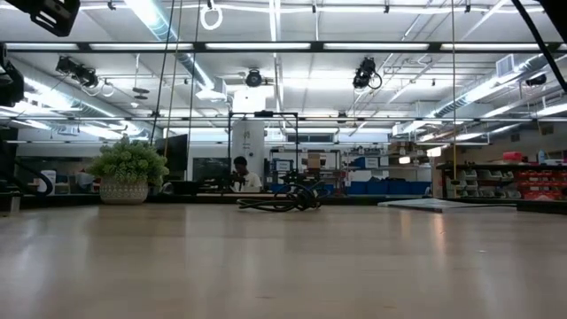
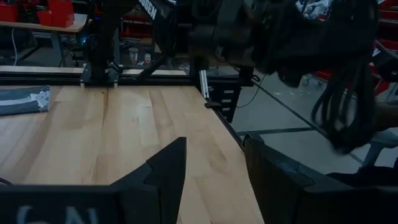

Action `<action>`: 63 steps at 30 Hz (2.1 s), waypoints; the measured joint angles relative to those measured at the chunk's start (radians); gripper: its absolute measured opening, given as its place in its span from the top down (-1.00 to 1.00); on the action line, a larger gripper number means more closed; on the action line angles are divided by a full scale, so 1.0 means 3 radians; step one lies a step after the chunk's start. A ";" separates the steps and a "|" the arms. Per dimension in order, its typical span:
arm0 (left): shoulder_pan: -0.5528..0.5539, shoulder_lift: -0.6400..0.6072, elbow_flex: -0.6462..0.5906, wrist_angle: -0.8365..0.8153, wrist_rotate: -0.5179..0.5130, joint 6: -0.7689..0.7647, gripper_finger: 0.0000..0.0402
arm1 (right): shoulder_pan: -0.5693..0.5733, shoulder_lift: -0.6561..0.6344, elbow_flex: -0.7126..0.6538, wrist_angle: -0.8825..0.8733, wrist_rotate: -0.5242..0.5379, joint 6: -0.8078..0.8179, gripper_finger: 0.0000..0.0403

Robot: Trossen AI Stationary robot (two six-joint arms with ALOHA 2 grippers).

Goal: Pick and place USB-C Cables
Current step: Put the bottom black charger cable into the white bin

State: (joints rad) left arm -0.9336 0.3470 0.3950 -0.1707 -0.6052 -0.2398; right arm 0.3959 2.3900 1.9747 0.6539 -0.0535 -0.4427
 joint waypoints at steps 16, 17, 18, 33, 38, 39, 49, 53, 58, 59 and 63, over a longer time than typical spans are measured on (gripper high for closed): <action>0.0001 -0.0001 0.0001 -0.0001 0.0000 -0.0001 0.14 | -0.0126 0.0960 0.0877 -0.0507 0.0299 0.0267 0.63; 0.0001 -0.0001 0.0001 -0.0003 0.0000 -0.0001 0.14 | -0.0128 0.1011 0.0969 -0.0645 0.0338 0.0253 0.63; 0.0001 -0.0001 0.0001 -0.0002 0.0000 -0.0001 0.14 | -0.0129 0.1049 0.1040 -0.0759 0.0387 0.0234 0.63; 0.0001 -0.0001 0.0001 -0.0001 0.0000 -0.0003 0.14 | -0.0149 0.1202 0.1160 -0.1363 0.1123 -0.0132 0.60; 0.0001 -0.0001 0.0001 -0.0001 0.0000 -0.0004 0.14 | -0.0145 0.1202 0.1159 -0.1547 0.1108 -0.0113 0.46; 0.0001 -0.0001 0.0001 -0.0001 0.0000 -0.0004 0.14 | -0.0146 0.1200 0.1160 -0.1571 0.1090 -0.0107 0.42; 0.0001 -0.0001 0.0001 -0.0001 0.0001 -0.0008 0.14 | -0.0129 0.1184 0.1158 -0.1600 0.1074 0.0095 0.13; 0.0001 -0.0001 0.0001 -0.0004 0.0001 -0.0006 0.14 | -0.0082 0.1061 0.1153 -0.1855 0.1031 0.0094 0.07; 0.0000 0.0000 0.0001 -0.0028 0.0001 -0.0004 0.14 | -0.0033 0.0867 0.1157 -0.2091 0.0994 0.0188 0.06; 0.0000 -0.0001 0.0001 -0.0027 0.0001 -0.0004 0.14 | -0.0026 0.0850 0.1157 -0.2095 0.0965 0.0235 0.06; 0.0000 0.0000 0.0001 -0.0033 0.0001 -0.0004 0.14 | 0.0003 0.0793 0.1157 -0.2089 0.0834 0.0276 0.06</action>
State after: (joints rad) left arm -0.9337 0.3470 0.3954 -0.1806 -0.6048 -0.2409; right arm 0.3968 2.6281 2.3219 0.0273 0.1968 -0.3599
